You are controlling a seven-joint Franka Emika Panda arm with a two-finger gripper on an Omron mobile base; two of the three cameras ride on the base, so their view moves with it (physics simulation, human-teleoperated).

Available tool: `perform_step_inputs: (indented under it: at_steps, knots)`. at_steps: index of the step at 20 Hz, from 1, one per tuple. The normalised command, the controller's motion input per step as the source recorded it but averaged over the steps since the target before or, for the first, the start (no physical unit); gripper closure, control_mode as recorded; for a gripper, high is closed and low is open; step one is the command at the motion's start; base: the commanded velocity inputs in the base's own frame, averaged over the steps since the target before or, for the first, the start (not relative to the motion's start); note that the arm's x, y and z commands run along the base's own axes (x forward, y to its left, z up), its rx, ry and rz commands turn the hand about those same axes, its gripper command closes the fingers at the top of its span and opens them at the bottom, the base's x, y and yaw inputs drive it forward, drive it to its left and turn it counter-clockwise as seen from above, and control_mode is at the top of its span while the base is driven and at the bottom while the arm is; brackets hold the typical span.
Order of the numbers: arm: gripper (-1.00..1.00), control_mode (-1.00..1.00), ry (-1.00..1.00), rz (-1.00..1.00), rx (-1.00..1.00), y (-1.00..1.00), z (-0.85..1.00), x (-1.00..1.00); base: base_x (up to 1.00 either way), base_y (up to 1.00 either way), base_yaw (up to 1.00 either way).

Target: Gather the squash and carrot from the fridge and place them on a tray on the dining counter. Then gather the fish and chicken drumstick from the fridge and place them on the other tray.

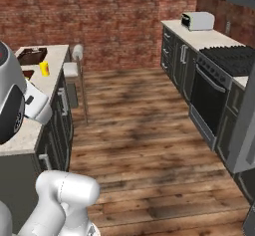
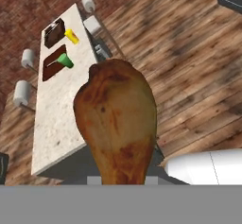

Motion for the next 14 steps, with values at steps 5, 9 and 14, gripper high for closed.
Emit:
perform_step_inputs:
  at_steps: [5, 9, 14]
  knots:
    - [1.0, 1.0, 0.0, 0.0, 0.0, 0.0, 0.0, 0.0, -0.24, 0.25, 0.46]
    - [1.0, 1.0, 0.0, 0.0, 0.0, 0.0, 0.0, 0.0, -0.18, 0.63, 0.27]
    - [1.0, 1.0, 0.0, 0.0, 0.0, 0.0, 0.0, 0.0, 0.04, 0.92, 0.14]
